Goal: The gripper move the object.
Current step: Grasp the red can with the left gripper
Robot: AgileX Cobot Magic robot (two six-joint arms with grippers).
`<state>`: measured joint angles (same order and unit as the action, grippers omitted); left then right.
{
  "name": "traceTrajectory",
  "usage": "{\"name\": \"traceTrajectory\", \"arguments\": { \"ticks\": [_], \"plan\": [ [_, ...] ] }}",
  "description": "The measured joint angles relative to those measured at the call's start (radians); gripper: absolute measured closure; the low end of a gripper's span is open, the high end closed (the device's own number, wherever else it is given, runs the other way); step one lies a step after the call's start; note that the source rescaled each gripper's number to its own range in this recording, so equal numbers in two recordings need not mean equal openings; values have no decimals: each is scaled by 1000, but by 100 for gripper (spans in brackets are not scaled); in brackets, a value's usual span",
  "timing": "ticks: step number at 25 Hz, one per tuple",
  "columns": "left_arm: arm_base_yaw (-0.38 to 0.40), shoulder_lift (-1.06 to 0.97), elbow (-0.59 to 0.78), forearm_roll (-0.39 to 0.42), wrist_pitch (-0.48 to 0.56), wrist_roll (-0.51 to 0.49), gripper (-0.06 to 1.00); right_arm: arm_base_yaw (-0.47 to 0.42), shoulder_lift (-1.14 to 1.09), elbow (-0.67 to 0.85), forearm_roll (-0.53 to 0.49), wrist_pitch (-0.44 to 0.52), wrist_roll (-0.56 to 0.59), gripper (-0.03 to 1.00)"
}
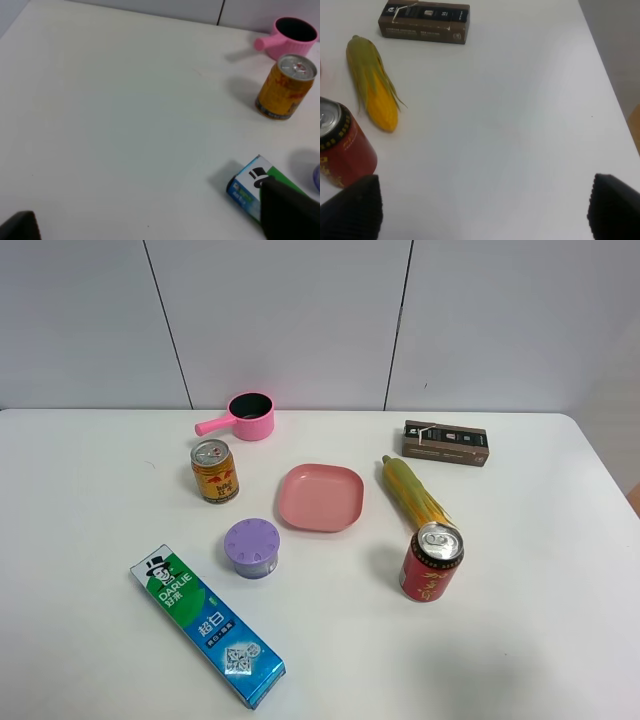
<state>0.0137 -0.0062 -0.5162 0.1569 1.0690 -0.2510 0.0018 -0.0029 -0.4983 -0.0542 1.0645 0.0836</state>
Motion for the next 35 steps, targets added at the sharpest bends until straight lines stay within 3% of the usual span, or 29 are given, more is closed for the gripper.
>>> {"name": "traceTrajectory", "arguments": {
  "ticks": [30, 35],
  "plan": [
    [0, 1, 0, -5, 0, -3, -6, 0, 0, 0, 0, 0, 0, -3],
    [0, 152, -1, -16, -15, 50, -6, 0, 0, 0, 0, 0, 0, -3]
  ]
}}
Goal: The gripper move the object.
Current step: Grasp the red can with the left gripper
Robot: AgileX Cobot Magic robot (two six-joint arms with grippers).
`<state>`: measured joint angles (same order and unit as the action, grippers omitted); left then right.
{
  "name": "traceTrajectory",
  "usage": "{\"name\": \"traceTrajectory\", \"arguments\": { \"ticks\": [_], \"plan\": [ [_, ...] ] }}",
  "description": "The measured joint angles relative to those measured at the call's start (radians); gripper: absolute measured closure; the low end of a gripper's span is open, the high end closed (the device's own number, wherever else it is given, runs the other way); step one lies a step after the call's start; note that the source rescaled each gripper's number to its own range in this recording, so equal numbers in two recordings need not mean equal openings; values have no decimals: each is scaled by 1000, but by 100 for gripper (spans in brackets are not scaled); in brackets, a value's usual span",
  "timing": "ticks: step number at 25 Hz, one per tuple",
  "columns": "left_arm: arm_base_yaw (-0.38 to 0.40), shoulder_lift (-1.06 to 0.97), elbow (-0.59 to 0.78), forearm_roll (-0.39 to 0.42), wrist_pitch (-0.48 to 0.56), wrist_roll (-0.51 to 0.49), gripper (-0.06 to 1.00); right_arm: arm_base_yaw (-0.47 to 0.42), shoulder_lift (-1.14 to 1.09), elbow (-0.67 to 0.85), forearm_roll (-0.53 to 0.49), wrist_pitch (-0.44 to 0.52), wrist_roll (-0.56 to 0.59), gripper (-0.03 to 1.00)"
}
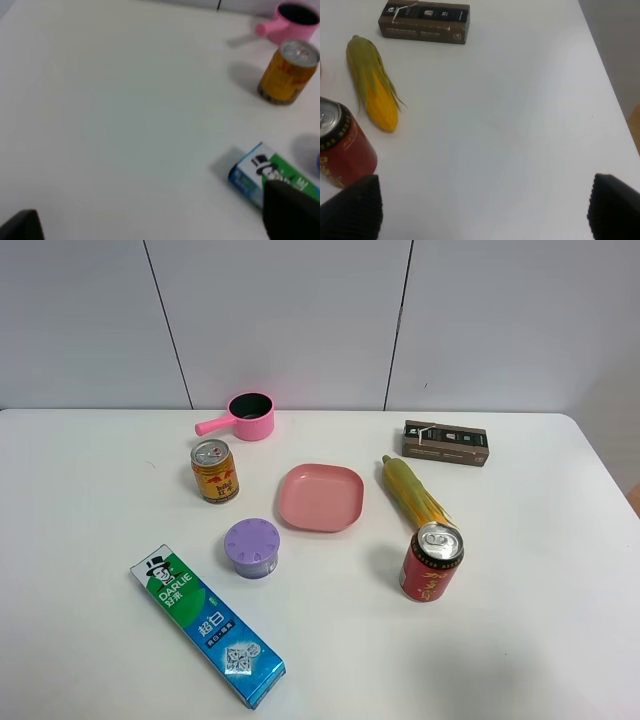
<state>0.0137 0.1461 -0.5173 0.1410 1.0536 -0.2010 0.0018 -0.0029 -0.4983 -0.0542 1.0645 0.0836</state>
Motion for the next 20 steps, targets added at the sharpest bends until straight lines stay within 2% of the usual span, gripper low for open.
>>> {"name": "traceTrajectory", "arguments": {
  "ticks": [6, 12, 15, 16, 20],
  "plan": [
    [0, 324, -53, -28, -29, 86, -6, 0, 0, 0, 0, 0, 0, -3],
    [0, 578, -281, -172, -131, 250, -6, 0, 0, 0, 0, 0, 0, -3],
    [0, 662, -353, -219, -135, 306, -6, 0, 0, 0, 0, 0, 0, -3],
    [0, 738, -423, -250, -135, 352, -6, 0, 0, 0, 0, 0, 0, -3],
    [0, 897, -517, -331, -133, 479, -6, 0, 0, 0, 0, 0, 0, -3]
  ]
}}
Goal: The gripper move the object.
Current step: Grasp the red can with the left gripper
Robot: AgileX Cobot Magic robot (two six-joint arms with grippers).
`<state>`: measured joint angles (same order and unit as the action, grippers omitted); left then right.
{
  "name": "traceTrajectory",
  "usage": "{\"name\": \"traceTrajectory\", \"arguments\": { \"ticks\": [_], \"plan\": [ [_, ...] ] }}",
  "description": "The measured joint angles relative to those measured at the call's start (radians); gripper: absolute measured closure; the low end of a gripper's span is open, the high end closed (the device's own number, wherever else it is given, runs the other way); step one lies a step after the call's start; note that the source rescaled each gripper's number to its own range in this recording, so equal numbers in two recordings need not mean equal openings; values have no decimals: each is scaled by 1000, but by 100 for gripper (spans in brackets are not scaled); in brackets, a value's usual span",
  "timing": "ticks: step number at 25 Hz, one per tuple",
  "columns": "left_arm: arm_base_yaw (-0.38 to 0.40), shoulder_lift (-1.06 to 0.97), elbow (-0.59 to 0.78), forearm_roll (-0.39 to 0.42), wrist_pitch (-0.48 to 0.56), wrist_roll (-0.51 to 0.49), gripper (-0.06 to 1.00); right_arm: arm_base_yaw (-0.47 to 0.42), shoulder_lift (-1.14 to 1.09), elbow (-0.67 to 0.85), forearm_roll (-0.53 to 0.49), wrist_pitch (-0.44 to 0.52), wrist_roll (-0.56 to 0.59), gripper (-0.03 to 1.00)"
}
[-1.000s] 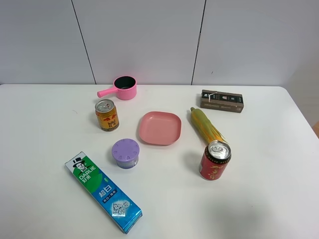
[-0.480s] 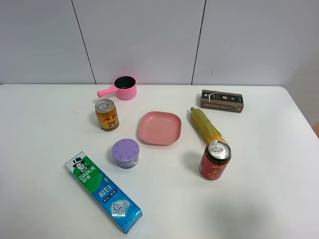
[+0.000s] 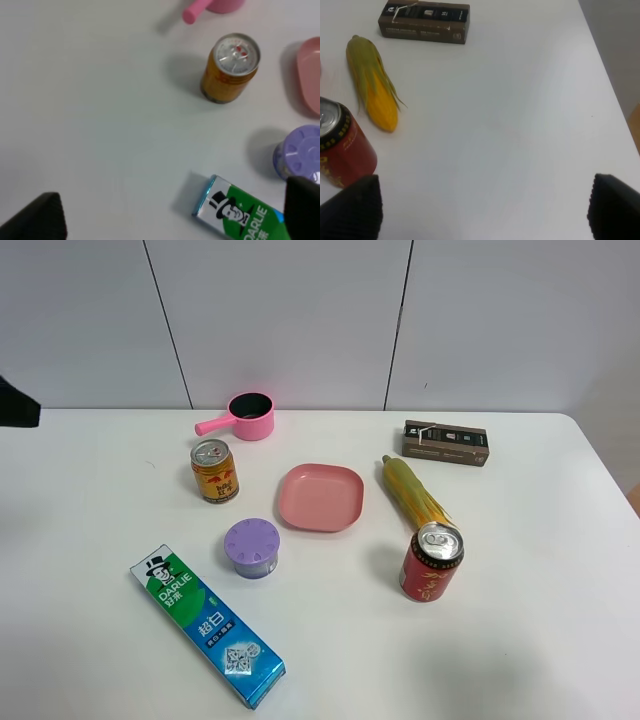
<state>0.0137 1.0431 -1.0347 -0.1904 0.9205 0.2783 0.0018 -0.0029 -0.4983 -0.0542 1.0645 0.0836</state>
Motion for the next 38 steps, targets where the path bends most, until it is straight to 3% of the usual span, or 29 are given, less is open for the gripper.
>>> {"name": "traceTrajectory", "arguments": {
  "ticks": [7, 13, 18, 23, 29, 38],
  "plan": [
    [-7, 212, -57, -165, -3, 281, -6, 0, 0, 0, 0, 0, 0, -3],
    [-163, 327, -57, -159, -73, 426, -1, 0, 0, 0, 0, 0, 0, -3],
    [-308, 403, -71, -116, -169, 449, -1, 0, 0, 0, 0, 0, 0, -3],
    [-403, 509, -225, -6, -104, 451, -1, 0, 0, 0, 0, 0, 0, -3],
    [-415, 666, -465, 165, 51, 339, 0, 0, 0, 0, 0, 0, 0, -3],
    [-415, 798, -534, 175, 25, 352, 0, 0, 0, 0, 0, 0, 0, -3]
  ]
}}
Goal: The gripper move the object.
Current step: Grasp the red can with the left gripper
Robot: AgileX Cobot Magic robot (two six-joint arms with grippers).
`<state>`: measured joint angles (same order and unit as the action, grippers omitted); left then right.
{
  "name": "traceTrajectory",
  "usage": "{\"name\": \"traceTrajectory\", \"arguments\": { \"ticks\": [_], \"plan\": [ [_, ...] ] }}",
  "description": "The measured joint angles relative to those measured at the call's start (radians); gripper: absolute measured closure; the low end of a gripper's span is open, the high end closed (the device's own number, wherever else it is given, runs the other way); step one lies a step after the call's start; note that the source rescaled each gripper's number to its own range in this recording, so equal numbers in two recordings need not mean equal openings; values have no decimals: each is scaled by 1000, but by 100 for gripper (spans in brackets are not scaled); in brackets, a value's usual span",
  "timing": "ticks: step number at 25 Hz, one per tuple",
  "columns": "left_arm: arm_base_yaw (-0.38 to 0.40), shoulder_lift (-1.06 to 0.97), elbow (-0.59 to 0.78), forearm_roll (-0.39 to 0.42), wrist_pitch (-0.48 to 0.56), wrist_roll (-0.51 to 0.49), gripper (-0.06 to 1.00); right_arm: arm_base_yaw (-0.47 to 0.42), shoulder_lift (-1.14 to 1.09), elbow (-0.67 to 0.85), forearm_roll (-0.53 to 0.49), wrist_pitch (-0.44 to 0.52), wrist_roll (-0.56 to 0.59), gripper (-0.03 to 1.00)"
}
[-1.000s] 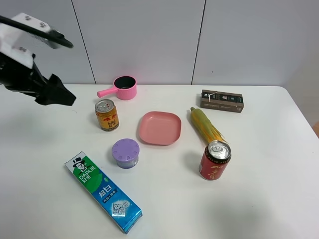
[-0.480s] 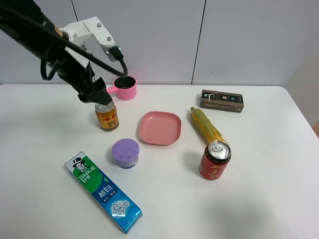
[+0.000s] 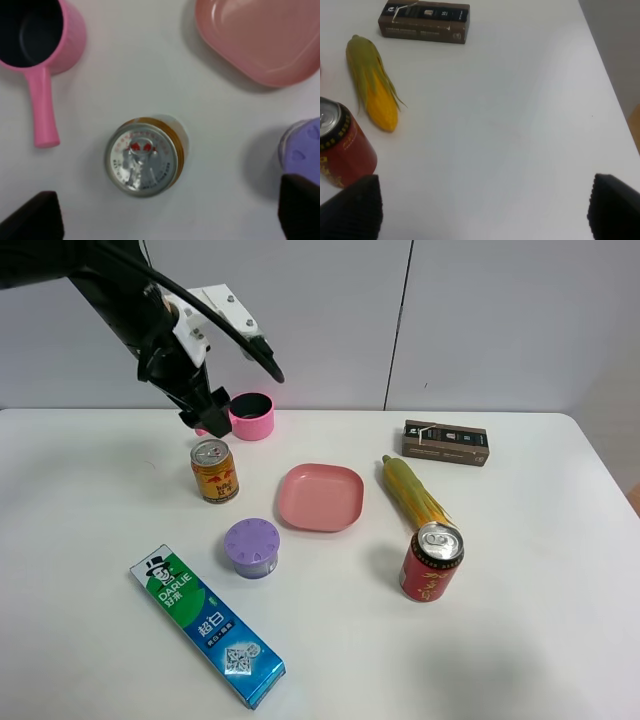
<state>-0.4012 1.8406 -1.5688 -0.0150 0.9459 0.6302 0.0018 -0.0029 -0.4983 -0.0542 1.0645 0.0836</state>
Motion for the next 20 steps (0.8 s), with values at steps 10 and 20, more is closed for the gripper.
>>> {"name": "traceTrajectory", "arguments": {
  "ticks": [10, 20],
  "plan": [
    [23, 153, -5, 43, -67, -14, 0, 0, 0, 0, 0, 0, 0, -3],
    [89, 181, -5, 5, -131, -64, 0, 0, 0, 0, 0, 0, 0, -3]
  ]
}}
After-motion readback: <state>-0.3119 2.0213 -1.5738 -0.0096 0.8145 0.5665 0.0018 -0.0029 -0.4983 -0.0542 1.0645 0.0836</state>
